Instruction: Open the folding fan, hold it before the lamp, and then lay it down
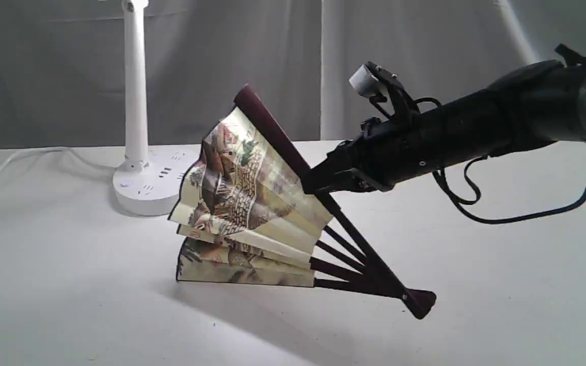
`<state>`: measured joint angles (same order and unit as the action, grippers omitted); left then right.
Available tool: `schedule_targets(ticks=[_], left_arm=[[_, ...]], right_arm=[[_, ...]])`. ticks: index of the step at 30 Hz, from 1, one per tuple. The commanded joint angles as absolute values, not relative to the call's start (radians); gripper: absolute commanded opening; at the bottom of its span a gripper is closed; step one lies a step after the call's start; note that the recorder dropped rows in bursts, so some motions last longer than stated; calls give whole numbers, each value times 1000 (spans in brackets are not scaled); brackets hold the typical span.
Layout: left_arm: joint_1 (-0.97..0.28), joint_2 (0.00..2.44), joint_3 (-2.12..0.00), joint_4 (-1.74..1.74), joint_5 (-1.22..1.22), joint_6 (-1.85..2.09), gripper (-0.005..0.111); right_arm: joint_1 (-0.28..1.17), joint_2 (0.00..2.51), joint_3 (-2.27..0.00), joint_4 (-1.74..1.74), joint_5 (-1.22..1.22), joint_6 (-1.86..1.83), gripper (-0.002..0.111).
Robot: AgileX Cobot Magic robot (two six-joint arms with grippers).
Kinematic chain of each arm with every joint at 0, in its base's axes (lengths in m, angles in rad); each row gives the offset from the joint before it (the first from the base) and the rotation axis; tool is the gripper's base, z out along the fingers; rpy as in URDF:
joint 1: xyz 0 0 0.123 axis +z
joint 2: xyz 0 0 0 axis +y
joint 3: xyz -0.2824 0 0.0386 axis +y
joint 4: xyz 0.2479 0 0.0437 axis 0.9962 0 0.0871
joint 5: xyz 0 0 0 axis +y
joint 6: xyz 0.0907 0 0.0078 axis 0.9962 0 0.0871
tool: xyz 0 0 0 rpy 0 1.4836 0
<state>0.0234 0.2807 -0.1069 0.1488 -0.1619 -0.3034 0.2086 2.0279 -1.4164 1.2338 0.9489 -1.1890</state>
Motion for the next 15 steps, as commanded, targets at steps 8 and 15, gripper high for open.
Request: schedule_targets(ticks=[8,15], left_arm=[[18,695,-238,201,-230,-310,0],[18,925,-238,244,-217,-508,0]], right_arm=[[206,2015,-1415,1209,957,-1223,0],[206,2013,-1415,1224,962,-1229,0]])
